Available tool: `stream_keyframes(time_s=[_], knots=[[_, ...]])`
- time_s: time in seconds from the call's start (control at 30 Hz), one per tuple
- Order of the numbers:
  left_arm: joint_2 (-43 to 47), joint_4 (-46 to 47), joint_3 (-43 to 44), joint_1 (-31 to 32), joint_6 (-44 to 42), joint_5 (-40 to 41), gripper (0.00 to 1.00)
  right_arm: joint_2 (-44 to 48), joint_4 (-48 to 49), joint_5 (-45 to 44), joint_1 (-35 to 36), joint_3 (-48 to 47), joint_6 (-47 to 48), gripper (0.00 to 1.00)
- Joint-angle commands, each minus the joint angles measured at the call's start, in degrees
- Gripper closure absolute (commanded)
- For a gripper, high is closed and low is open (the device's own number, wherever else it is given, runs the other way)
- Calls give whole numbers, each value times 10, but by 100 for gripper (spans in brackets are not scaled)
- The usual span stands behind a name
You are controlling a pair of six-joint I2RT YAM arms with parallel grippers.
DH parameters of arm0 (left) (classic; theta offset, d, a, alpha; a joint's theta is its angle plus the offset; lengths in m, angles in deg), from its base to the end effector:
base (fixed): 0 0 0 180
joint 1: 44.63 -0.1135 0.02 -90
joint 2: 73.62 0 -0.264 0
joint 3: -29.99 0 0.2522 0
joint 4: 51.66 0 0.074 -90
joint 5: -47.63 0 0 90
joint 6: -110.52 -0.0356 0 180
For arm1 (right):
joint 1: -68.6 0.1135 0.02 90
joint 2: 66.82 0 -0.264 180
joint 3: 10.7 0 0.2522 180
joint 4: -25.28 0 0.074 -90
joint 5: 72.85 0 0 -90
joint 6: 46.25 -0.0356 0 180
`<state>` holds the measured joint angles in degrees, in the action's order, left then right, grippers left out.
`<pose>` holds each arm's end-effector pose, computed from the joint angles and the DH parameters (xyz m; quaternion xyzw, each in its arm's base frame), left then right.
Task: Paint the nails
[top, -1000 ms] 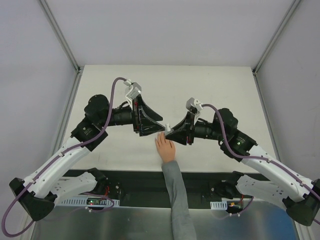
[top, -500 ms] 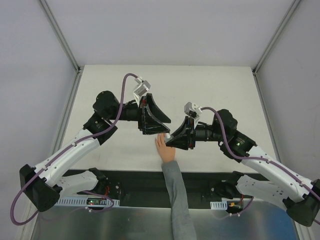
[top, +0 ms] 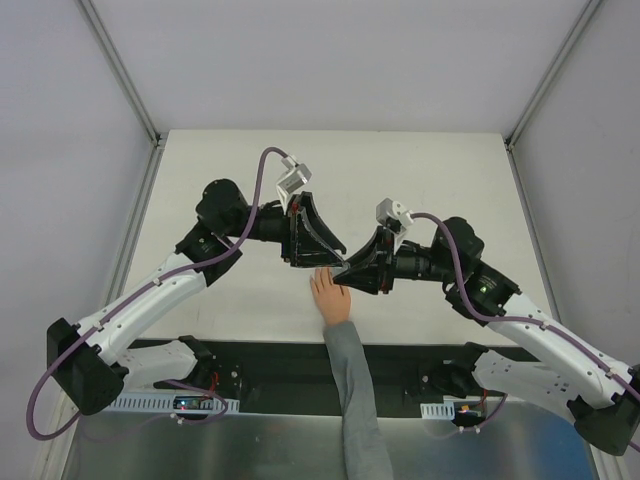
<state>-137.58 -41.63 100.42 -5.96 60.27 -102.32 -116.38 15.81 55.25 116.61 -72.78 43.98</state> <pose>0.1703 -0.1757 0.4052 0.3954 0.5220 -0.6704 0.3488 0.1154 0.1610 0.3745 -0.4819 0.4968 0.4831 0.5362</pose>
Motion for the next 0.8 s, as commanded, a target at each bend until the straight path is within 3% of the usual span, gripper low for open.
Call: stream_keyframes(time_s=[0.0, 0.3, 0.4, 0.47, 0.5, 0.53, 0.57, 0.6, 0.63, 0.67, 0.77], knots=[[4, 36, 25, 13, -6, -16, 62, 6, 31, -25, 2, -28, 7, 100], [2, -28, 43, 20, -39, 14, 77, 9, 41, -63, 2, -30, 6, 100], [1, -61, 56, 23, -58, 39, 92, 10, 38, -90, 2, -30, 6, 99], [2, -138, 70, 28, -82, 87, 100, 10, 16, -156, 10, -34, 16, 100], [3, -180, 92, 33, -108, 191, 100, 8, -6, -208, 26, -42, 28, 100], [6, -227, 106, 54, -117, 267, 100, 1, -30, -362, 51, -63, 48, 100], [5, -317, 121, 68, -126, 338, 100, -6, -62, -469, 129, -75, 81, 100], [5, -346, 143, 89, -126, 422, 100, -17, -66, -577, 172, -85, 135, 100], [7, -361, 148, 120, -115, 542, 100, -47, -58, -742, 205, -99, 164, 100], [9, -368, 143, 135, -106, 592, 100, -62, -28, -794, 247, -104, 183, 100], [6, -371, 144, 161, -77, 692, 100, -105, 25, -878, 270, -110, 225, 100]])
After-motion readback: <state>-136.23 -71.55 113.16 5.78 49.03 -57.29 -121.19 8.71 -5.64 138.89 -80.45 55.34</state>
